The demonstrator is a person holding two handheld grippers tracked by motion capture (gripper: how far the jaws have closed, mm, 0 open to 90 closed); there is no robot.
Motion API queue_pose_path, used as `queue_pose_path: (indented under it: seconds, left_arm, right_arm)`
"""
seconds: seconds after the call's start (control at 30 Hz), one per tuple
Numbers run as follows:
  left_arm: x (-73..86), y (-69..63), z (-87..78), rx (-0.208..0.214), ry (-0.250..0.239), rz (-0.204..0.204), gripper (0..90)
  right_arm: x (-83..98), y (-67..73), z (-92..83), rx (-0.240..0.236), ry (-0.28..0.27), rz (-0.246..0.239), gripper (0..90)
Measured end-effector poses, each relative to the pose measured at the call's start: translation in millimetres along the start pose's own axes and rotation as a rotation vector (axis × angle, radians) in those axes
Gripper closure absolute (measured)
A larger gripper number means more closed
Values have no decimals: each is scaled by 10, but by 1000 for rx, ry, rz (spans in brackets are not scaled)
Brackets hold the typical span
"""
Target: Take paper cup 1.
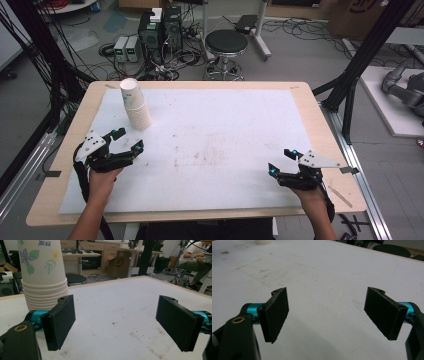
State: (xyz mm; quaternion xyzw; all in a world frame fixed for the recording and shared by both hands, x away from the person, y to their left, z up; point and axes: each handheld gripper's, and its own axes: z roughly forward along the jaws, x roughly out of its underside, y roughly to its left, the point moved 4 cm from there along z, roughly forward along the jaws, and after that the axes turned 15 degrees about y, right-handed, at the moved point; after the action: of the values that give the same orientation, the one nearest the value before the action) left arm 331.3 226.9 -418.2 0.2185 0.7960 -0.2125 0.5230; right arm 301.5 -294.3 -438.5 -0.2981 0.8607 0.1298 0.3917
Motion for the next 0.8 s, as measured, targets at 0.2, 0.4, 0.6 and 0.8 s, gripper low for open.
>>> queue_pose_path:
  seconds: [0.2, 0.4, 0.6, 0.8]
  left_arm:
    - [-150, 28, -1, 9, 12, 1, 168]
    - [-362, 80, -9, 2, 13, 17, 167]
    - [-640, 188, 48, -6, 39, 35, 163]
    - [-894, 320, 112, -35, 56, 38, 161]
  right_arm:
    - [2, -3, -9, 1, -2, 2, 203]
    - [-8, 4, 3, 2, -2, -3, 203]
    - [-16, 17, 23, 0, 6, -9, 203]
    - [-11, 14, 24, -1, 8, -3, 203]
